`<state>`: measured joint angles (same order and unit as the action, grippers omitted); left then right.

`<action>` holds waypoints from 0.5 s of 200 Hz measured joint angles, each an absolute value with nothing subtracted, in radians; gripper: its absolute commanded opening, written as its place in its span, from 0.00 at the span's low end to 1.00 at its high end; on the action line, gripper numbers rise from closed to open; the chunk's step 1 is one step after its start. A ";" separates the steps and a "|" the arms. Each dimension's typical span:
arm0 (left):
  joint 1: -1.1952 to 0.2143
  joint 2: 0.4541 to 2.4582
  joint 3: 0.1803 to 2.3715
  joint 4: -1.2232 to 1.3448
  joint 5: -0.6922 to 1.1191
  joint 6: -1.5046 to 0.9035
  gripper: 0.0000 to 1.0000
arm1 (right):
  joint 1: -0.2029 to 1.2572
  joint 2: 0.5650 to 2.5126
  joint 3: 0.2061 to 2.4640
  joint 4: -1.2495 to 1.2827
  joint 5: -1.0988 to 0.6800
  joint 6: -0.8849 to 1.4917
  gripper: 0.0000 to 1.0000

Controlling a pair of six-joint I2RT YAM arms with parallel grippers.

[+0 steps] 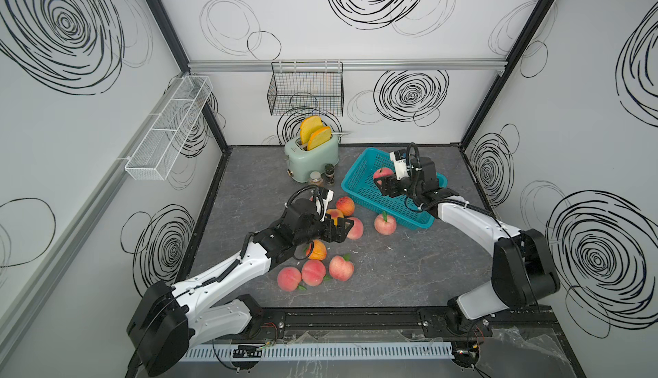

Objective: Put the peaches into the basket
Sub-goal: Place the peach in the basket.

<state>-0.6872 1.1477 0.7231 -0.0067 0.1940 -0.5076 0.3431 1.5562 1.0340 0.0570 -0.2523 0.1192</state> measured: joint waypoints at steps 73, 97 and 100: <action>-0.679 1.282 0.797 0.014 0.202 -0.475 0.98 | 0.278 1.841 1.193 0.145 -0.312 0.136 0.50; -0.677 1.327 0.821 0.025 0.207 -0.468 0.98 | 0.266 1.916 1.241 0.169 -0.332 0.147 0.50; -0.676 1.332 0.824 0.025 0.208 -0.467 0.98 | 0.265 1.927 1.248 0.171 -0.336 0.150 0.50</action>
<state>-0.6758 1.3323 0.8242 0.0254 0.2077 -0.4675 0.2649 1.9266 1.2480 0.1711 -0.3355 0.1505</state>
